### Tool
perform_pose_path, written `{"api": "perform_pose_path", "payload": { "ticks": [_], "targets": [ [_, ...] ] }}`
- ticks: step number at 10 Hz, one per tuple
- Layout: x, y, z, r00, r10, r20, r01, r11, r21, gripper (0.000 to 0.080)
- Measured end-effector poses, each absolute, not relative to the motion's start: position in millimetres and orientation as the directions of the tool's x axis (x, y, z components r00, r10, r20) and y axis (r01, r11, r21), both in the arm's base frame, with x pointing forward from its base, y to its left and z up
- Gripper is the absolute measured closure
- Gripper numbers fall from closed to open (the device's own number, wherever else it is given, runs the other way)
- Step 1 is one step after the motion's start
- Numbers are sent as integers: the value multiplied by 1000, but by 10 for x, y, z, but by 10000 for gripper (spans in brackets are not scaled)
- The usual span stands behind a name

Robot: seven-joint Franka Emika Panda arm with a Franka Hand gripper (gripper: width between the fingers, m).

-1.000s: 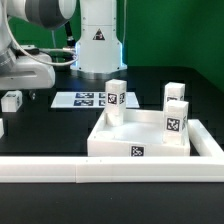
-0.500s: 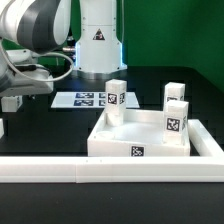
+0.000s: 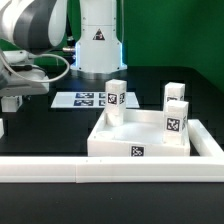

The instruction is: Assemble square table

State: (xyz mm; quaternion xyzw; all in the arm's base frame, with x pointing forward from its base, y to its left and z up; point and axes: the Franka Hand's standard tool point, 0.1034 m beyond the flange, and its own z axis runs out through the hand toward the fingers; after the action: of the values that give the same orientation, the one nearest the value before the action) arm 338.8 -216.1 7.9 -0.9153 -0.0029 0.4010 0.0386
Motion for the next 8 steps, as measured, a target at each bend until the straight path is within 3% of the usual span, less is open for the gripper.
{"api": "perform_pose_path", "payload": {
  "ticks": [1, 2, 6, 8],
  "targets": [
    [3393, -2151, 76, 679, 40, -733, -22, -997, -74, 313],
    [3387, -2161, 77, 679, 38, -733, -24, -997, -74, 520],
    [3387, -2162, 77, 679, 38, -734, -24, -997, -74, 516],
    [3485, -1975, 192, 664, 45, -747, -27, -996, -83, 516]
  ]
}}
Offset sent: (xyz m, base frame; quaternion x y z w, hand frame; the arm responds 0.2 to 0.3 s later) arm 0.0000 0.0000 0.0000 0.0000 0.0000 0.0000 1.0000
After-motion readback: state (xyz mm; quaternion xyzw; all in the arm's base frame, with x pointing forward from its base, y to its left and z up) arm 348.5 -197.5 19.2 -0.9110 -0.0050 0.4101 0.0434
